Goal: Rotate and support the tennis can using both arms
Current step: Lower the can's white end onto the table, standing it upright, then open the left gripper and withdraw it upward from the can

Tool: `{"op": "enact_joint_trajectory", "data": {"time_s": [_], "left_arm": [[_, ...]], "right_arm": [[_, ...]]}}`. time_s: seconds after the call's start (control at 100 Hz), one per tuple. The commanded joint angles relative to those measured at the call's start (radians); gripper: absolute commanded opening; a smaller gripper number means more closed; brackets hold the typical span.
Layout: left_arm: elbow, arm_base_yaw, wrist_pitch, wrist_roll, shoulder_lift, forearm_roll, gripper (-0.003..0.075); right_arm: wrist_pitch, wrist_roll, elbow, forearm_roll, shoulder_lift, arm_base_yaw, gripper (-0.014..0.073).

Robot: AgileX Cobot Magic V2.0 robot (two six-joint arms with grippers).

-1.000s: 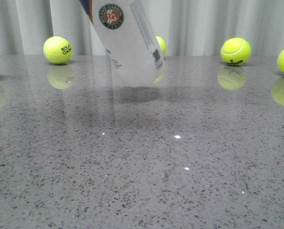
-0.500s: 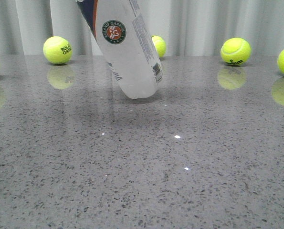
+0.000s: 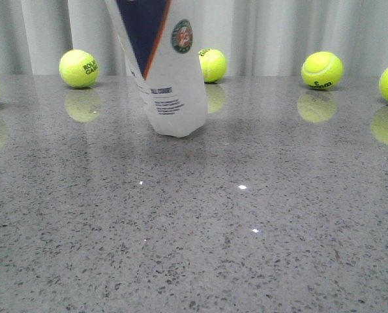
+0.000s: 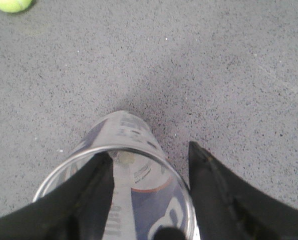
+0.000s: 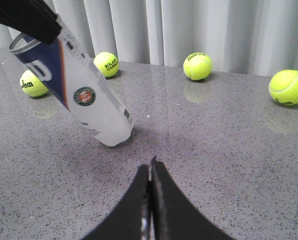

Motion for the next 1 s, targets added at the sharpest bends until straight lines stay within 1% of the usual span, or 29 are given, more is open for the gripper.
{"op": "enact_joint_trajectory", "data": {"time_s": [0.0,0.34,0.63,0.71,0.76,0.81,0.93,0.99], "left_arm": [[-0.053,-0.010,-0.072,-0.008,-0.005,-0.012,0.0351],[-0.180,0.003,-0.102,-0.008,0.104,-0.008,0.0351],[-0.187,0.003,-0.137,-0.008,0.109,-0.008,0.0350],[-0.187,0.003,-0.152,-0.008,0.109,-0.006,0.0340],[-0.187,0.003,-0.163,-0.008,0.103,-0.004,0.0307],[-0.187,0.003,-0.176,-0.012,0.093,-0.004,0.0249],[-0.162,0.001,-0.225,-0.012,0.062,-0.004,0.0061],[-0.132,0.001,-0.259,-0.013,0.041,-0.008,-0.0015]], "right_arm": [[-0.084,-0.009,-0.027,-0.005,0.007,0.000,-0.0062],[-0.084,-0.009,-0.027,-0.005,0.007,0.000,-0.0062],[-0.084,-0.009,-0.027,-0.005,0.007,0.000,-0.0062],[-0.084,-0.009,-0.027,-0.005,0.007,0.000,-0.0062],[-0.084,-0.009,-0.027,-0.005,0.007,0.000,-0.0062],[-0.084,-0.009,-0.027,-0.005,0.007,0.000,-0.0062],[-0.084,-0.009,-0.027,-0.005,0.007,0.000,-0.0062],[-0.084,-0.009,-0.027,-0.005,0.007,0.000,-0.0062]]}}
